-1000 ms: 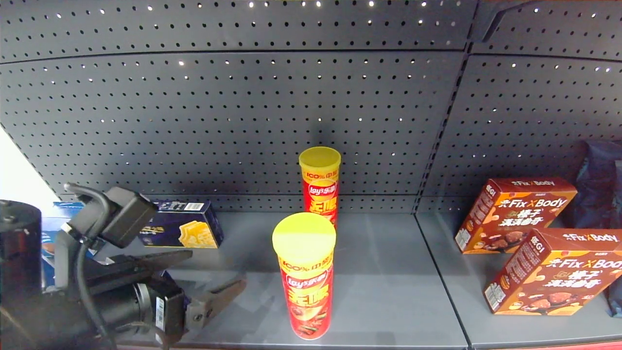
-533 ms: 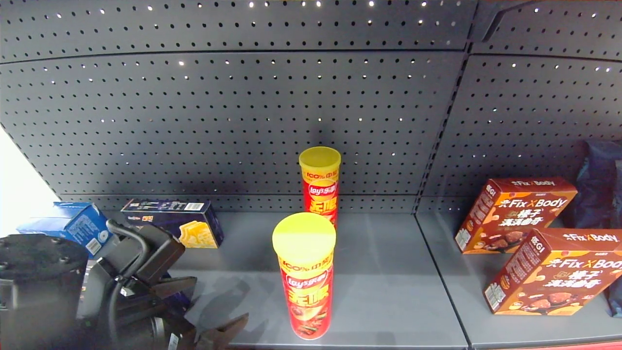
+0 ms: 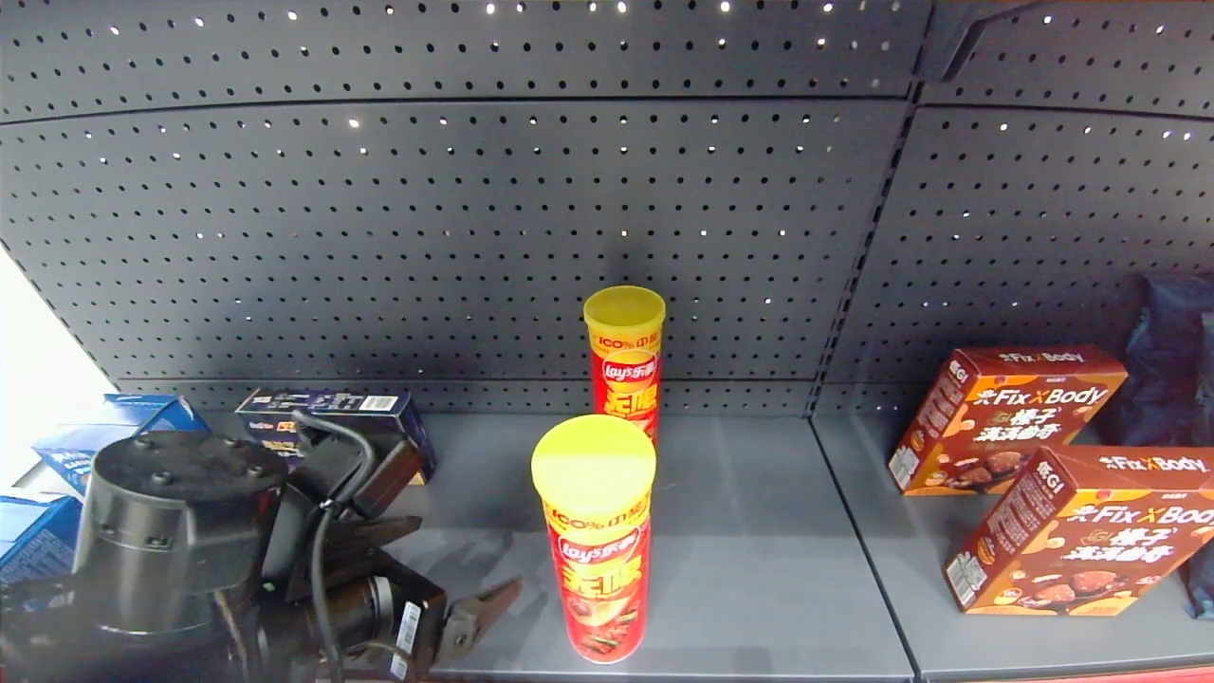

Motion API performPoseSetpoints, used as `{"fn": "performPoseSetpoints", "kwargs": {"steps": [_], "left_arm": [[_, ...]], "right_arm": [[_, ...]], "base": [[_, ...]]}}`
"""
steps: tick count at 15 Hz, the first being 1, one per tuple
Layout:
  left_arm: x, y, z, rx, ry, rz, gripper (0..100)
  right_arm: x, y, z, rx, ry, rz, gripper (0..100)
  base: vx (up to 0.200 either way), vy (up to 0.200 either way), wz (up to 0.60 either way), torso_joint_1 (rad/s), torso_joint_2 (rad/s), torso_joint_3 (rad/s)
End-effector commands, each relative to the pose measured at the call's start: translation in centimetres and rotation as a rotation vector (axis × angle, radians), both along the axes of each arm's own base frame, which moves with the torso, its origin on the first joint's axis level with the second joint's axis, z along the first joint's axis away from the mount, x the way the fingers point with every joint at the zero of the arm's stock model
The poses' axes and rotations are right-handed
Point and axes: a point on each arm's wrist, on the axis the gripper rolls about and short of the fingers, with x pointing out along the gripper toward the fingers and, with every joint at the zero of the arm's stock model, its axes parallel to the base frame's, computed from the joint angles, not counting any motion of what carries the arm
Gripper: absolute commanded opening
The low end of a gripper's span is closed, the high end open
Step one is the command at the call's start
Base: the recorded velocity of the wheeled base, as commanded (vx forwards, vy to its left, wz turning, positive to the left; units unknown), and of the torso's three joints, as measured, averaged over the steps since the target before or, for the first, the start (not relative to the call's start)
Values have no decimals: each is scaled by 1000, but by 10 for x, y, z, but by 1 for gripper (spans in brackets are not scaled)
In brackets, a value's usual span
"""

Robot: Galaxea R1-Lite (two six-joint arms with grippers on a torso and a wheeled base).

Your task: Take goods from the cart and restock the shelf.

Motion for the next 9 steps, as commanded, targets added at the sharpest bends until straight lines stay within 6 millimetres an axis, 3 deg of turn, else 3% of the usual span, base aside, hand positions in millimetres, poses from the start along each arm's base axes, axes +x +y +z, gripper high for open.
{"fn": "performPoseSetpoints", "kwargs": {"steps": [1,9], "left_arm": [[9,-7,-6,20,24,3,100],[17,-19,-3,13,12,-18,100]], "right_arm": [[0,0,0,0,1,0,100],[0,0,0,0,1,0,100]], "base": [[0,0,0,0,0,0],[0,0,0,0,0,0]]}}
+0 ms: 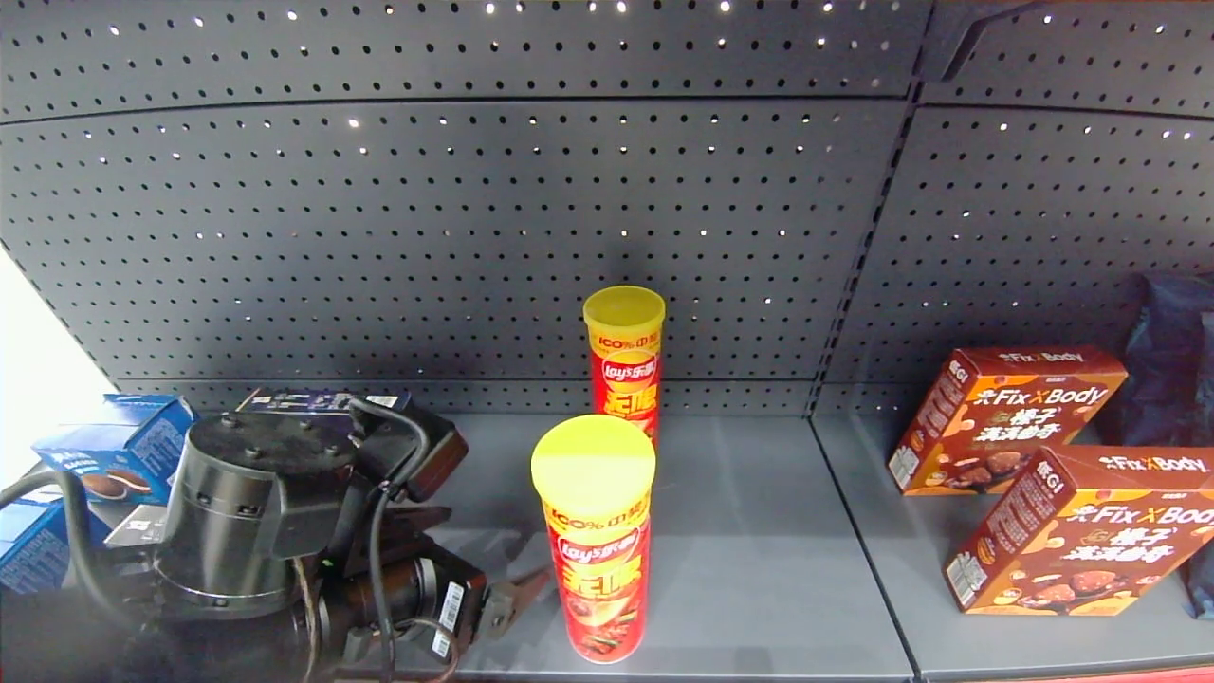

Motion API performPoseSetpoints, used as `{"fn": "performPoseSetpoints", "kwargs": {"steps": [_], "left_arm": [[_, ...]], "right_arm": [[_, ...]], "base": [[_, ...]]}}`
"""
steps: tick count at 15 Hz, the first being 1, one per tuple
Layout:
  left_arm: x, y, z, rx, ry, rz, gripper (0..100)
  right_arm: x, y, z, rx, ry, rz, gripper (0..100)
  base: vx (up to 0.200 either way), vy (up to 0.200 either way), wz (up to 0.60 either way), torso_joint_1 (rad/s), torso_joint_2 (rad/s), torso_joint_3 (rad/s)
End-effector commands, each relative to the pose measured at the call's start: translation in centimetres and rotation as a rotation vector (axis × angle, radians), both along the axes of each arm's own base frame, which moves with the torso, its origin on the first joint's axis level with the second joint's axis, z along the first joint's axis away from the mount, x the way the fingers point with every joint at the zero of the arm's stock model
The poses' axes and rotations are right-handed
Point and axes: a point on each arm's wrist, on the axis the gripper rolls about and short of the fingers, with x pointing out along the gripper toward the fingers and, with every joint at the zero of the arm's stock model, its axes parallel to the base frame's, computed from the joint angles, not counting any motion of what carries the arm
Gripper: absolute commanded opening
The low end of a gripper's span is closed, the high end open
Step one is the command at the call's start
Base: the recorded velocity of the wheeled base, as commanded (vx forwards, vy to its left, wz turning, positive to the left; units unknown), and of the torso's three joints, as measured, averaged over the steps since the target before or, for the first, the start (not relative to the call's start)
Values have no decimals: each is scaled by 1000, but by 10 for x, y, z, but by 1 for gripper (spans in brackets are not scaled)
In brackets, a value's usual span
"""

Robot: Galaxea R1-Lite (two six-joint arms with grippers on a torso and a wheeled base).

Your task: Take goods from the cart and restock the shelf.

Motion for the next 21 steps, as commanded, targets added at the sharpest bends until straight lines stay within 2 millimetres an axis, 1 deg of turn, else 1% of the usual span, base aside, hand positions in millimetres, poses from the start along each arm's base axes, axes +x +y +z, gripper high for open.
{"fn": "performPoseSetpoints", "kwargs": {"steps": [1,3,8,12,14,15,16,18,19,20,21], "left_arm": [[3,-4,0,1,0,-2,100],[6,-10,2,-1,-8,-13,100],[7,-13,-1,6,0,-19,100],[8,-10,2,2,-8,-1,100],[10,-3,12,-13,-48,34,100],[10,7,34,-62,-118,68,100],[8,13,49,-90,-168,84,100],[3,28,70,-86,-266,107,100],[-9,40,89,-112,-356,112,100],[-19,48,102,-141,-409,118,100],[-41,63,118,-170,-492,129,100]], "right_arm": [[0,0,0,0,1,0,100],[0,0,0,0,1,0,100],[0,0,0,0,1,0,100],[0,0,0,0,1,0,100],[0,0,0,0,1,0,100],[0,0,0,0,1,0,100],[0,0,0,0,1,0,100],[0,0,0,0,1,0,100],[0,0,0,0,1,0,100],[0,0,0,0,1,0,100],[0,0,0,0,1,0,100]], "base": [[0,0,0,0,0,0],[0,0,0,0,0,0],[0,0,0,0,0,0],[0,0,0,0,0,0],[0,0,0,0,0,0],[0,0,0,0,0,0],[0,0,0,0,0,0],[0,0,0,0,0,0],[0,0,0,0,0,0],[0,0,0,0,0,0],[0,0,0,0,0,0]]}}
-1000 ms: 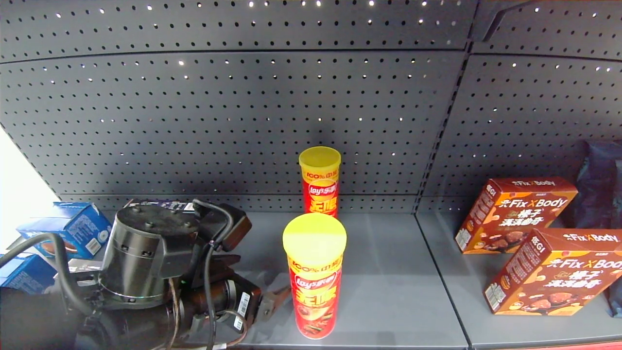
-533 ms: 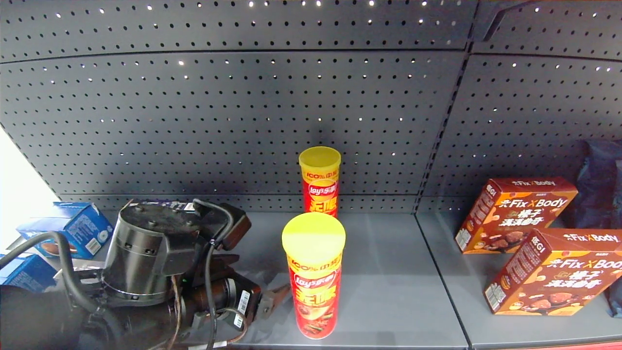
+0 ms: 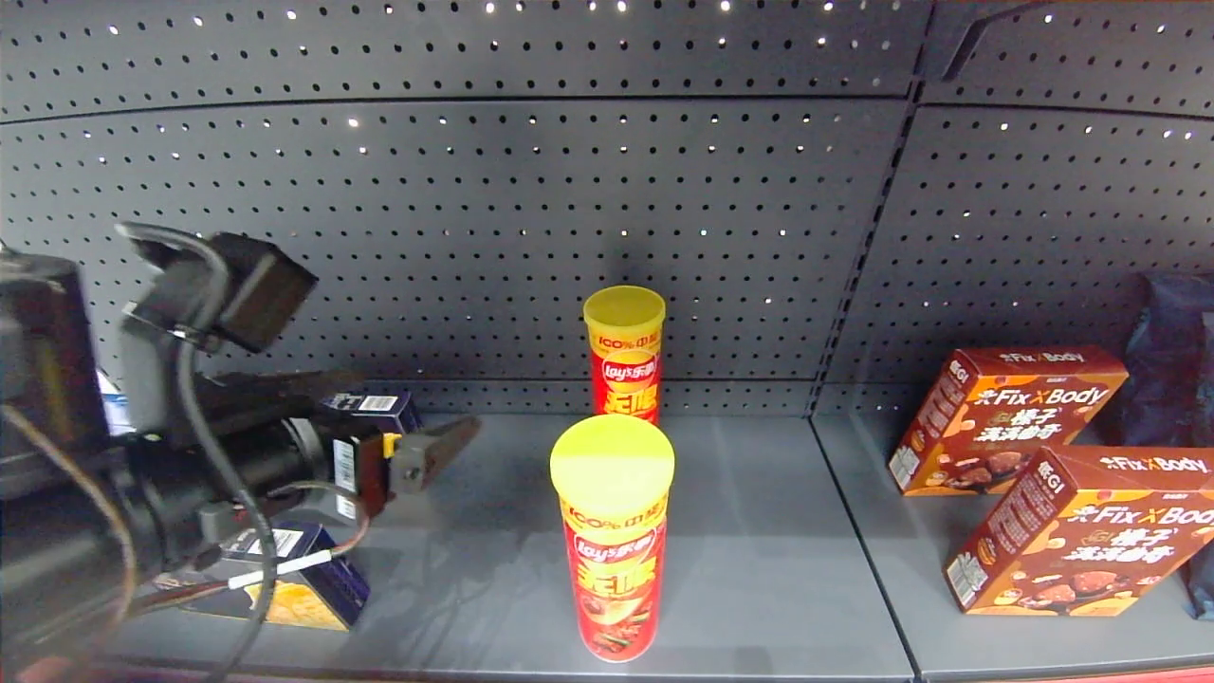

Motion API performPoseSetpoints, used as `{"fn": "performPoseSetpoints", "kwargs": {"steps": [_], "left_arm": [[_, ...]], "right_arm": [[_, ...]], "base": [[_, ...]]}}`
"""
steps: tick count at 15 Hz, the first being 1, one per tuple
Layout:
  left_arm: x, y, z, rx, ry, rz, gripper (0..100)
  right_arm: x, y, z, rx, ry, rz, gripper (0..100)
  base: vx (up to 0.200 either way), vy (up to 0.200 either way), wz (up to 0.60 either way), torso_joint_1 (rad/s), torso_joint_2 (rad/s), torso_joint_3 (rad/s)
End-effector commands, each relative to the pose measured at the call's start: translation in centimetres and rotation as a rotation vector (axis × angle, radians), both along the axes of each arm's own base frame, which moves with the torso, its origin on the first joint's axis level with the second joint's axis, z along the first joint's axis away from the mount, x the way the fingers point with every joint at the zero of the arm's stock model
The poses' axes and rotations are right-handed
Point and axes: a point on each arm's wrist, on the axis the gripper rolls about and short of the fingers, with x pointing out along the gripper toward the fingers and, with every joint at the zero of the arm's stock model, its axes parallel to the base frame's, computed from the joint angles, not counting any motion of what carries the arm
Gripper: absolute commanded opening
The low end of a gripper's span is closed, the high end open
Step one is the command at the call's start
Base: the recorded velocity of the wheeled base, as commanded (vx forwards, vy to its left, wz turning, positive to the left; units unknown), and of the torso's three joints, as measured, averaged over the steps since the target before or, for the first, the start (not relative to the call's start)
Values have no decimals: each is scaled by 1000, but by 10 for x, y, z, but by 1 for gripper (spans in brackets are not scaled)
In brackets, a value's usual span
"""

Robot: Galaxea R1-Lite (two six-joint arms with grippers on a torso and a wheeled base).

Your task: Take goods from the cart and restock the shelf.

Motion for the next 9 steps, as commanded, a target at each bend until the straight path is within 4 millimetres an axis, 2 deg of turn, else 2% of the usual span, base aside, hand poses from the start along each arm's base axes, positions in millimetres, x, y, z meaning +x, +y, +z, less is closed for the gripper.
{"fn": "performPoseSetpoints", "kwargs": {"steps": [1,2,3,4,6,7,8,9], "left_arm": [[-54,41,44,-67,-224,42,100],[-61,46,46,-69,-234,53,100],[-92,67,43,-87,-267,83,100],[-124,82,21,-109,-278,105,100],[-165,100,-24,-117,-298,167,100],[-165,100,-24,-117,-298,167,100],[-192,108,-61,-112,-320,226,100],[-197,108,-79,-110,-321,224,100]], "right_arm": [[0,0,0,0,2,0,100],[0,0,0,0,2,0,100],[0,0,0,0,2,0,100],[0,0,0,0,2,0,100],[0,0,0,0,2,0,100],[0,0,0,0,2,0,100],[0,0,0,0,2,0,100],[0,0,0,0,2,0,100]], "base": [[0,0,0,0,0,0],[0,0,0,0,0,0],[0,0,0,0,0,0],[0,0,0,0,0,0],[0,0,0,0,0,0],[0,0,0,0,0,0],[0,0,0,0,0,0],[0,0,0,0,0,0]]}}
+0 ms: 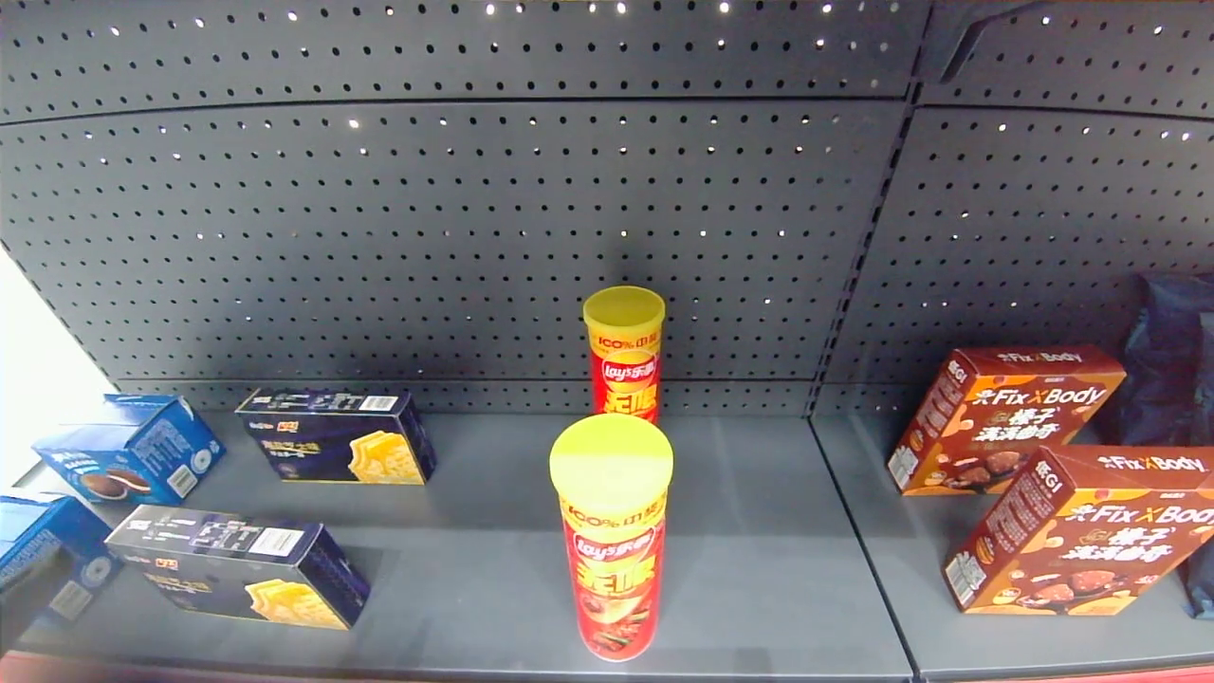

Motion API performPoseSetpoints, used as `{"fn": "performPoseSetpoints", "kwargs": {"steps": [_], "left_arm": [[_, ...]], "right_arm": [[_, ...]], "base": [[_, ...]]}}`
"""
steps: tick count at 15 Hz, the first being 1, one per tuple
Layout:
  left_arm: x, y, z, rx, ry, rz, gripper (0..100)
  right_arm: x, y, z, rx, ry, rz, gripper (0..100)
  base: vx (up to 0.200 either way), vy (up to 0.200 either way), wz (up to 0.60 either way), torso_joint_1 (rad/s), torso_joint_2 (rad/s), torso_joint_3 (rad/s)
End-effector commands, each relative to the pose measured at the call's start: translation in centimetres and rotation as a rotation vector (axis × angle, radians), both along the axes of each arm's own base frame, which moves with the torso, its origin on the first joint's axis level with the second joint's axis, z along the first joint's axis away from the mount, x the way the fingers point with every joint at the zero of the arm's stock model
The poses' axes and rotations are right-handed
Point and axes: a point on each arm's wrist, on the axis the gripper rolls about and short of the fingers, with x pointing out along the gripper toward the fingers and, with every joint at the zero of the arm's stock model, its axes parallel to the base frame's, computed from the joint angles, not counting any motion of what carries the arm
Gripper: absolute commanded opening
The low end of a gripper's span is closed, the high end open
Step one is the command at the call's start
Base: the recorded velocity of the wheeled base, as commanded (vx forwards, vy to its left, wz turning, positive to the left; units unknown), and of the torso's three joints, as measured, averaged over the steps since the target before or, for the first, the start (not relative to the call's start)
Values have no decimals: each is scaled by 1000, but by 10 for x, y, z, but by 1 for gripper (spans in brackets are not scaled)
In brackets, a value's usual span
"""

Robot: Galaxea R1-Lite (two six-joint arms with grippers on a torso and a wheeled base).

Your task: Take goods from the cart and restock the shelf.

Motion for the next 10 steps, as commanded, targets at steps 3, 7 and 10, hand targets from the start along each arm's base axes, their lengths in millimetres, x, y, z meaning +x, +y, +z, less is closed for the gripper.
{"fn": "performPoseSetpoints", "kwargs": {"steps": [3,7,10], "left_arm": [[-51,13,-88,-22,-81,64,100],[-48,11,-92,-16,-48,102,100],[-43,8,-113,-15,30,69,100]], "right_arm": [[0,0,0,0,1,0,100],[0,0,0,0,1,0,100],[0,0,0,0,1,0,100]], "base": [[0,0,0,0,0,0],[0,0,0,0,0,0],[0,0,0,0,0,0]]}}
